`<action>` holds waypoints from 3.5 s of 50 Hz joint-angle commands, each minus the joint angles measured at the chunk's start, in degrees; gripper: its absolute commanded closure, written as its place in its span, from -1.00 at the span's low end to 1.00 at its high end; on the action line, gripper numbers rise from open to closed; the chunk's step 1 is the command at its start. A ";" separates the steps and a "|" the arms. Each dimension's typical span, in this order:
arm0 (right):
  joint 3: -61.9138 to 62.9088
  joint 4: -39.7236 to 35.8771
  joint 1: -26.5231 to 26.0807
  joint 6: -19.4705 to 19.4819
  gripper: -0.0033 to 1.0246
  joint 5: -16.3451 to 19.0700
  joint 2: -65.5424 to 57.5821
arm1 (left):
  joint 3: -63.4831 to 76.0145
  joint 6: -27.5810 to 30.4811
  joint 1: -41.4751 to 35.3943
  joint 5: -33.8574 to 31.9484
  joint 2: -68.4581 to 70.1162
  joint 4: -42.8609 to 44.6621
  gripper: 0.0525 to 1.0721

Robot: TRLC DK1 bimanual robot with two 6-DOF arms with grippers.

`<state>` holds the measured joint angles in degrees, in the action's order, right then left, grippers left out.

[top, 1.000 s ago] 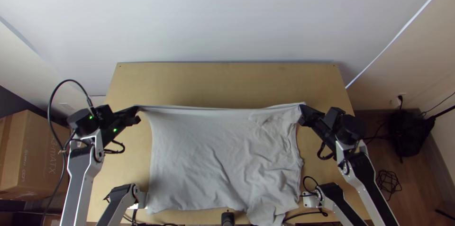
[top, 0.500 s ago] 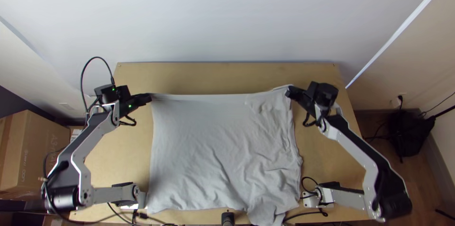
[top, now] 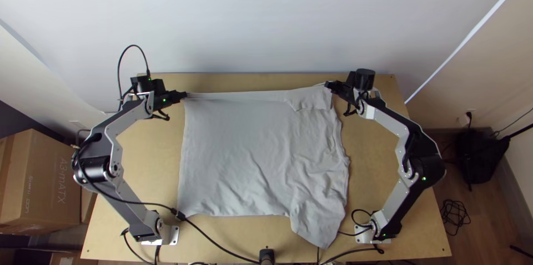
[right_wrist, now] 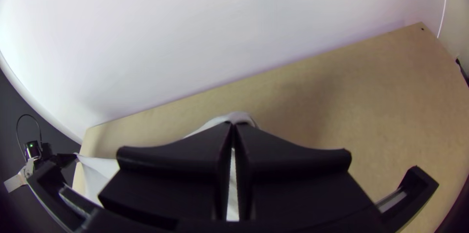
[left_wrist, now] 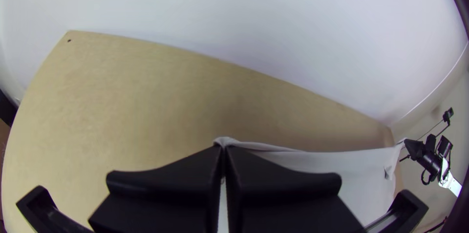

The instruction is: Fold the t-shirt

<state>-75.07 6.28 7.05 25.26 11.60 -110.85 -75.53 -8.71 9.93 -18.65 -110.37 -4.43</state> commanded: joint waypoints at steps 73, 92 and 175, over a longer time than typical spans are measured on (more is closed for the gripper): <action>-15.46 -35.55 -3.01 2.34 0.95 1.68 1.16 | -4.81 -3.33 -0.62 1.87 4.63 -18.86 0.95; 1.24 -30.19 -2.04 2.43 0.95 1.76 9.77 | 4.60 -3.33 -1.23 1.87 9.73 -15.35 0.95; 32.88 -71.85 11.23 14.30 -0.92 8.27 63.12 | 16.20 1.85 0.00 -2.09 45.85 -27.57 -0.79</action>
<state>-44.36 -61.19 16.36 35.97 18.57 -46.52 -57.93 -7.81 9.63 -20.16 -65.39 -31.24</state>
